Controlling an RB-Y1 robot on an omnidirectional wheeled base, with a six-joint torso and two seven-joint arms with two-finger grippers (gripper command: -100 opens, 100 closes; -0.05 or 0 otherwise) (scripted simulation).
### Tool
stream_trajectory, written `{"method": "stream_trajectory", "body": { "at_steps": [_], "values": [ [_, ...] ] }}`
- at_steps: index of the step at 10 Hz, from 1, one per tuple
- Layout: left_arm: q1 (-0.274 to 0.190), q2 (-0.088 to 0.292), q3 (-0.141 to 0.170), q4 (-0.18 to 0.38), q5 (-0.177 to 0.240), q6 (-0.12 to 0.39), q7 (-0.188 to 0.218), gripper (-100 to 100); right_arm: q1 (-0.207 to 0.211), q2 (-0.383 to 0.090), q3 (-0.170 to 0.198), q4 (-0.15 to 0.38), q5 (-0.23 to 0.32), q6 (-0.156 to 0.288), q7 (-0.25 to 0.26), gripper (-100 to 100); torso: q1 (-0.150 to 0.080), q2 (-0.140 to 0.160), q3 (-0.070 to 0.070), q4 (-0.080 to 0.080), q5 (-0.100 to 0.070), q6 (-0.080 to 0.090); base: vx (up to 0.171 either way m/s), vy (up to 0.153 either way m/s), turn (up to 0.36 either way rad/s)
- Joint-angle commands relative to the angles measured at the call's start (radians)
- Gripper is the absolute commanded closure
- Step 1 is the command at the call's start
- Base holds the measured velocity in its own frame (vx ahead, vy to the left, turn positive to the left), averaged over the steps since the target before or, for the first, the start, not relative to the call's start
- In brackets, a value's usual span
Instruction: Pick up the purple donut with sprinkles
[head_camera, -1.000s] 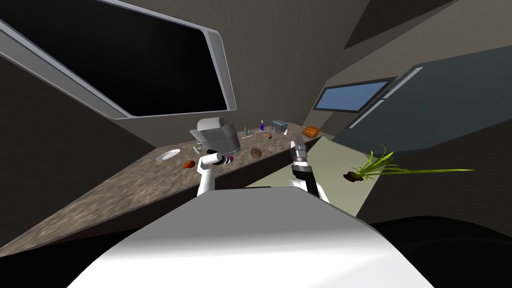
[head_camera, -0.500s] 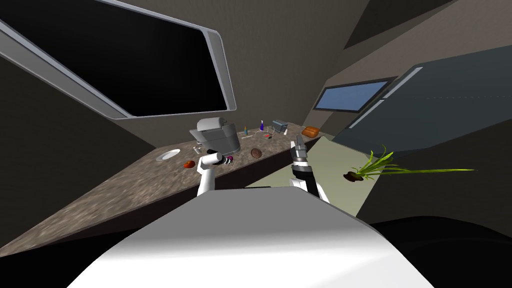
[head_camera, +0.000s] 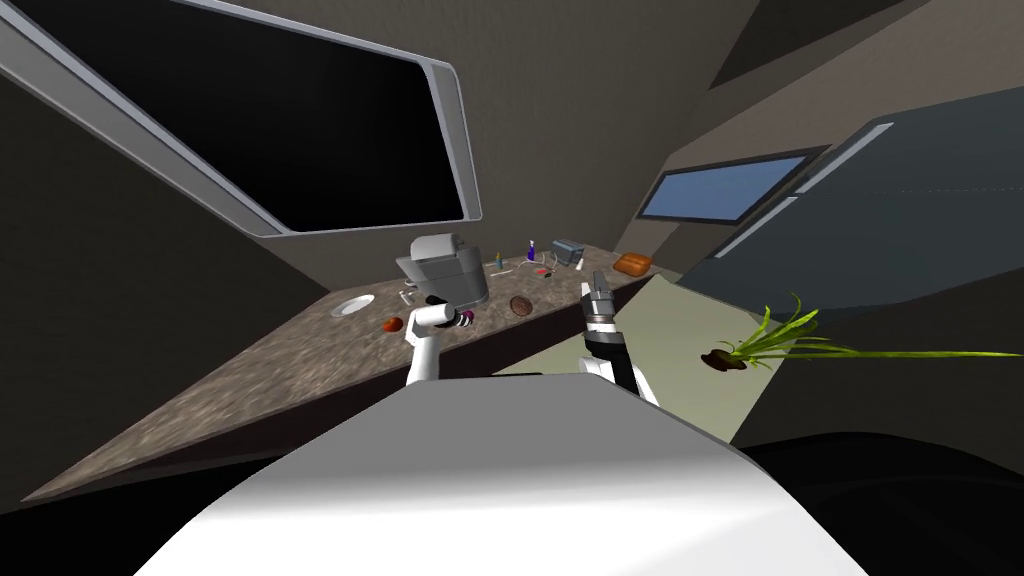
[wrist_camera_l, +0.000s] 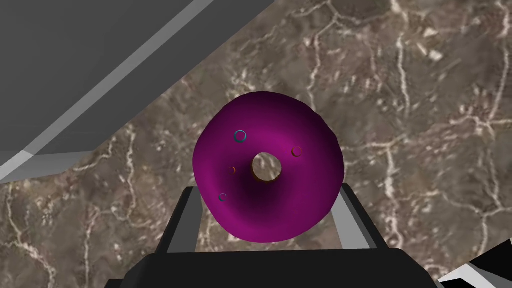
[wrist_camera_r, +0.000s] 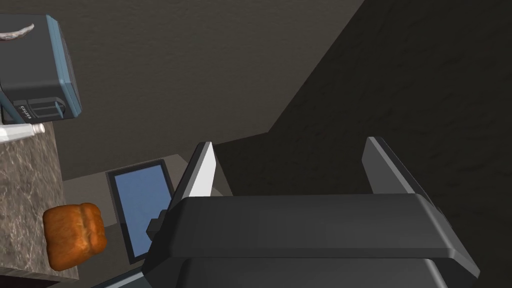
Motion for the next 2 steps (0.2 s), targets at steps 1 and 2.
{"method": "stream_trajectory", "body": {
  "at_steps": [1,2],
  "values": [
    [0.000,0.000,0.000,0.000,0.000,0.000,0.000,100,0.000,0.000,0.000,0.000,0.000,0.000,0.000,0,0.000,0.000,0.000,0.000,0.000,0.000,0.004,0.031,0.004],
    [0.000,-0.001,-0.002,-0.002,-0.001,0.002,0.002,0,0.000,0.000,0.000,0.000,0.000,0.000,0.000,0,-0.002,0.000,0.000,0.000,0.000,0.000,0.000,0.006,0.000]
  ]
}}
